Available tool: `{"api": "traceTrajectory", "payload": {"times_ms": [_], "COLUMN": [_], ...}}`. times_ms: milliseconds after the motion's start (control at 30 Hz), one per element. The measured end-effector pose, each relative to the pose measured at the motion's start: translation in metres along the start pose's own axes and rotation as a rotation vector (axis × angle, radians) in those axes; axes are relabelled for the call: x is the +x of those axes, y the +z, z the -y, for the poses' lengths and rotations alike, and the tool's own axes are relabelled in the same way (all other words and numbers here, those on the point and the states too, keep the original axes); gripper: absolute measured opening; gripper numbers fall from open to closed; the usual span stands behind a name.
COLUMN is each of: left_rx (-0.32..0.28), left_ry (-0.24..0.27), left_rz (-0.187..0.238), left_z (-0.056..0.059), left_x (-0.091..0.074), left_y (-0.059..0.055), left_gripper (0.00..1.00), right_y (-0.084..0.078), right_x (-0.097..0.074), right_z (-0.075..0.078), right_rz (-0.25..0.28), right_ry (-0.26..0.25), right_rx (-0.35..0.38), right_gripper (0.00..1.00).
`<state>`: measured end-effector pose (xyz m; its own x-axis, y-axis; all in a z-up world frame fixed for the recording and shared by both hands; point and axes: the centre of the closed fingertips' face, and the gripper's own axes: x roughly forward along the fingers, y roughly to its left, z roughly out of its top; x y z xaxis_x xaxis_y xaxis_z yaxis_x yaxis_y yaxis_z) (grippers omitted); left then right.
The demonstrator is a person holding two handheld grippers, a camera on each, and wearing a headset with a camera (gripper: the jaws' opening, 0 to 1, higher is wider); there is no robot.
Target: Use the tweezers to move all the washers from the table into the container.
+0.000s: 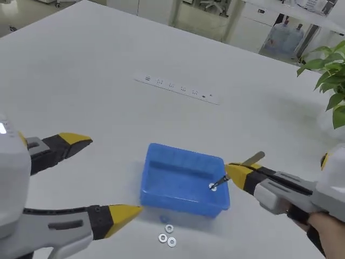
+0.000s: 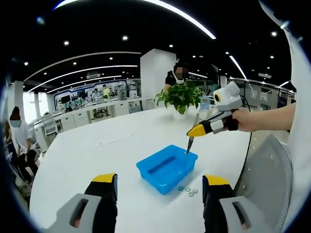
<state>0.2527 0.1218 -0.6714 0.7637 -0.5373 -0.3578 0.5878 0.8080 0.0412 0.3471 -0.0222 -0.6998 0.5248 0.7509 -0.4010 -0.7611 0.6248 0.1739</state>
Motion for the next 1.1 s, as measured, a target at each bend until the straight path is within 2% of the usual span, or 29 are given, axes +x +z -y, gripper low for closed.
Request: {"api": "traceTrajectory", "payload": {"times_ms": [67, 267, 500, 667, 733, 800, 900, 1000, 1100], "left_rx": [-0.005, 0.001, -0.015, -0.02, -0.02, -0.02, -0.011, -0.01, -0.008], "left_ry": [-0.005, 0.009, 0.025, 0.033, 0.035, 0.032, 0.027, 0.023, 0.02], "left_rz": [0.008, 0.011, -0.003, -0.006, -0.007, -0.007, -0.008, -0.005, -0.006], "left_z": [0.0, -0.003, -0.004, -0.004, -0.004, -0.004, -0.003, -0.004, -0.004], "left_x": [0.0, -0.003, -0.008, -0.01, -0.01, -0.01, -0.01, -0.009, -0.008], "left_y": [0.003, 0.005, -0.001, -0.004, -0.004, -0.004, -0.002, -0.001, 0.0], "left_gripper": [0.73, 0.73, 0.72, 0.72, 0.72, 0.7, 0.71, 0.71, 0.7], "right_y": [-0.005, -0.013, -0.026, -0.036, -0.038, -0.037, -0.039, -0.039, -0.043], "right_x": [0.007, 0.022, 0.035, 0.038, 0.039, 0.041, 0.042, 0.044, 0.045], "right_z": [0.006, 0.016, 0.025, 0.03, 0.033, 0.032, 0.033, 0.033, 0.035], "right_rz": [-0.026, -0.054, -0.095, -0.12, -0.115, -0.103, -0.12, -0.116, -0.131], "right_ry": [-0.014, -0.023, -0.024, -0.025, -0.027, -0.015, -0.024, -0.014, -0.028], "right_rx": [-0.018, -0.025, -0.038, -0.048, -0.042, -0.03, -0.07, -0.058, -0.072], "right_gripper": [0.02, 0.02, 0.02, 0.02, 0.02, 0.02, 0.02, 0.02, 0.02]}}
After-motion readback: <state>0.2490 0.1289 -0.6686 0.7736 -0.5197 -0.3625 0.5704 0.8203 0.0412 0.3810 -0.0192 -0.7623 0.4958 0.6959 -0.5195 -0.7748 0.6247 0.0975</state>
